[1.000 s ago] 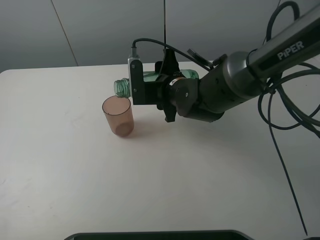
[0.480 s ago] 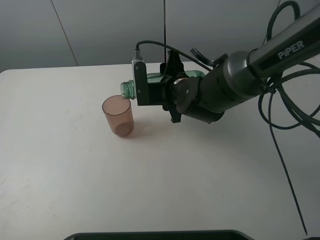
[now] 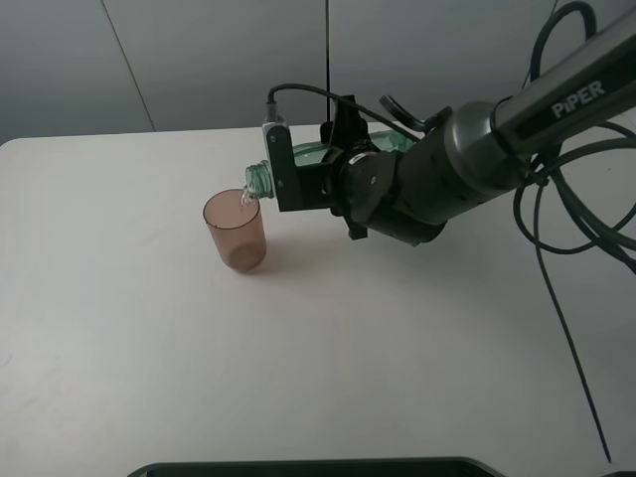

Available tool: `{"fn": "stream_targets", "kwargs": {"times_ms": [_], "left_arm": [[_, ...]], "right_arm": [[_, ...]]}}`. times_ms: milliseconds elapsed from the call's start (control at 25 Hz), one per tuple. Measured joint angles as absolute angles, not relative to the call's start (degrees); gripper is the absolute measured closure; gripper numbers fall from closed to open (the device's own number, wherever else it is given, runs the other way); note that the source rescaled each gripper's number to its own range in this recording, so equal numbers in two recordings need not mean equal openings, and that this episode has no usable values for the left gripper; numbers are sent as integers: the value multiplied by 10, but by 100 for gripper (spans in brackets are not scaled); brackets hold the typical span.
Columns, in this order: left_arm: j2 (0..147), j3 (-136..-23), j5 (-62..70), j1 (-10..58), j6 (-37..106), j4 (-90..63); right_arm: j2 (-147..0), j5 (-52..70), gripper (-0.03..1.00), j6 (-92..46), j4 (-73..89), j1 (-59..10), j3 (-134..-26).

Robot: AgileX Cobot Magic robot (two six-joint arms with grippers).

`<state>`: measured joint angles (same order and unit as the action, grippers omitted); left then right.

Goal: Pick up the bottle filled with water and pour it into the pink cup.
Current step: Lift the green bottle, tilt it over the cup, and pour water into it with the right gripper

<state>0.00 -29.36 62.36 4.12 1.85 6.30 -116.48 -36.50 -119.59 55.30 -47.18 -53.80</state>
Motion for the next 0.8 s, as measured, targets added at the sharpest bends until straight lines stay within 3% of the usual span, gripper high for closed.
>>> {"fn": "stream_targets", "kwargs": {"times_ms": [800], "left_arm": [[0,-294,624,41,19,63]], "right_arm": [[-1165,-374,96,-1197,566,-470,-539]]}}
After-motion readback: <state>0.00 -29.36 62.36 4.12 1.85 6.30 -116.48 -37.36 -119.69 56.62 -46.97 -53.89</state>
